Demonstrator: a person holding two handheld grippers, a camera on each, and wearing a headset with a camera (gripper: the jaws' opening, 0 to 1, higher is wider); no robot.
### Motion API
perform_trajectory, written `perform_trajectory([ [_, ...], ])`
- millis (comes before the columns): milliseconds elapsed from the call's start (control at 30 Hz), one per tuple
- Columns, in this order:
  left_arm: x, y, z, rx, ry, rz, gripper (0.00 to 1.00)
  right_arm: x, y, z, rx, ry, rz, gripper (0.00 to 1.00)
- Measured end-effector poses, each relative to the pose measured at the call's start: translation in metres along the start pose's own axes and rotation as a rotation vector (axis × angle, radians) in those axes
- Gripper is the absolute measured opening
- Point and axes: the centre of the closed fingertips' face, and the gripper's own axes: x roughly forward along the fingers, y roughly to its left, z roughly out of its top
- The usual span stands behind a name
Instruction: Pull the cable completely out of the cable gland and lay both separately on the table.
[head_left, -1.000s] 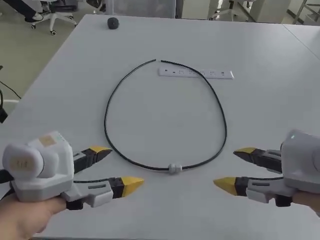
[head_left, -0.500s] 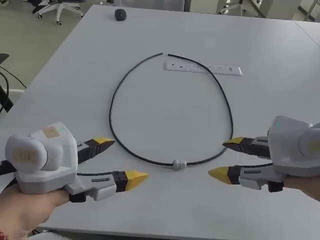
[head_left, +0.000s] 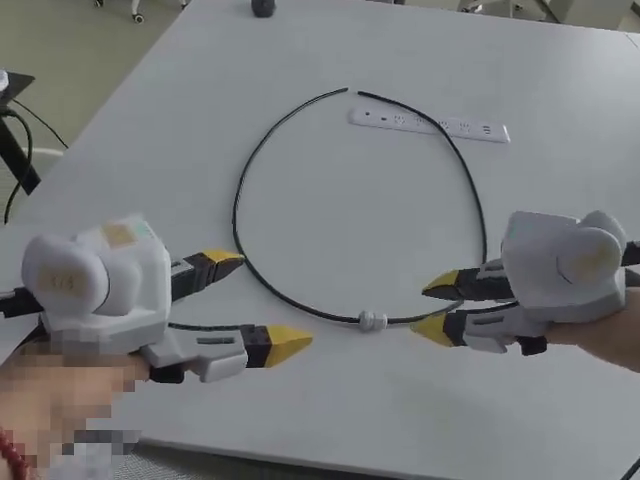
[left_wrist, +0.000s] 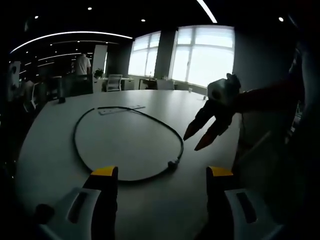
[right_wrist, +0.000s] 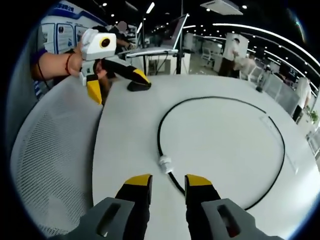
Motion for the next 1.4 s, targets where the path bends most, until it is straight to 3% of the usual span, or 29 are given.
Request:
perform_trajectory([
  [233,0.000,0.003,0.000,-0.004,0.001,-0.003,0.73,0.020,-0.001,0.004,-0.036,0.043,0.062,0.18],
  [600,0.003,0.004,0.004,0.004,-0.004,-0.012,0.73,0.039,0.002,-0.009,-0.052,0.141,0.154,0.16],
  [767,0.004,0.004,0.004,0.001,-0.001,-0.015,0.73,0.046,-0.001,-0.007,-0.072,0.153,0.164,0.14],
  [1033,0.004,0.005,0.005,0.002,-0.002,-0.013,0.73,0.050,0.000,-0.006,-0.025,0.159,0.215,0.13],
  [1400,0.005,0.005,0.004,-0.011,-0.004,-0.014,0.72,0.052,0.003,-0.013,-0.057,0.191,0.251,0.09],
])
